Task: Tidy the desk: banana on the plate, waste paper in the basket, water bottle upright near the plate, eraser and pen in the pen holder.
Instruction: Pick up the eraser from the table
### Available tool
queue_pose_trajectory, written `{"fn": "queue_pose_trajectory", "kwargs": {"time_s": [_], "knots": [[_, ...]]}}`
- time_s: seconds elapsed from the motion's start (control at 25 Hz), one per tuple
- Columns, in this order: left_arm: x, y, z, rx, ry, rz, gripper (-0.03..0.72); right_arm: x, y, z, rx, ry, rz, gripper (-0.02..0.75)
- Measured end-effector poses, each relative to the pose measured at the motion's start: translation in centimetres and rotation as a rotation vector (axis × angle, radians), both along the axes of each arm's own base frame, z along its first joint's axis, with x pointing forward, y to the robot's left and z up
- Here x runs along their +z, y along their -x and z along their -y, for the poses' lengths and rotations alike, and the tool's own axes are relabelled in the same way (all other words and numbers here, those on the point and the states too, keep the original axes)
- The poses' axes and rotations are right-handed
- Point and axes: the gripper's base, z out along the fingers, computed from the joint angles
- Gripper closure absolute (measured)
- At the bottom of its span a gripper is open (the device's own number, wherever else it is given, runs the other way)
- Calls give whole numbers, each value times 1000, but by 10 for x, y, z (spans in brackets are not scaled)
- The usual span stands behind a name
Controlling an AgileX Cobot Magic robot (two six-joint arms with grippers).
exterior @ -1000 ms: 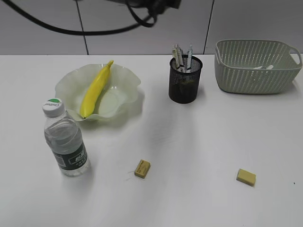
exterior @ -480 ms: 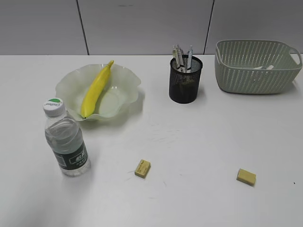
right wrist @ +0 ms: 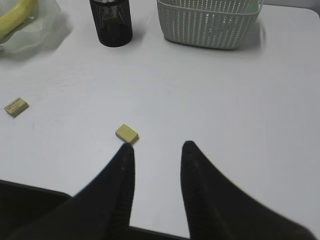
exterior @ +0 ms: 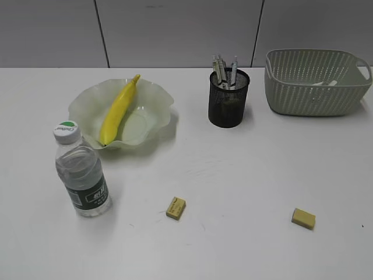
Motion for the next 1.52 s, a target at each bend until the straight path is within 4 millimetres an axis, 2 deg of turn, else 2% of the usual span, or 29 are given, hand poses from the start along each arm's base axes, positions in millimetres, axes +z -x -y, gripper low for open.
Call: {"fn": "queue_pose_trajectory", "kwargs": {"time_s": [0.56, 0.72, 0.84, 1.0, 1.04, 1.16, 1.28, 1.36, 1.52], "knots": [[-3, -5, 6, -13, 34, 42, 295, 5, -4, -2, 4, -4, -15, 476], [-3, -4, 6, 69, 32, 43, 295, 17, -36, -10, 5, 17, -126, 476], [-3, -2, 7, 193, 30, 46, 298, 11, -80, -21, 5, 57, -281, 476], [-3, 1, 7, 339, 27, 48, 300, -16, -144, -38, 24, 112, -447, 476], [-3, 1, 8, 363, 26, 49, 300, -29, -162, -43, 40, 138, -510, 475], [-3, 2, 8, 406, 25, 49, 305, -58, -194, -52, 102, 213, -633, 428], [-3, 2, 8, 411, 25, 49, 306, -87, -219, -69, 190, 280, -734, 293], [-3, 2, 8, 411, 25, 49, 306, -105, -228, -83, 248, 323, -771, 220], [-3, 2, 8, 411, 25, 49, 307, -136, -242, -100, 307, 387, -841, 197]]}}
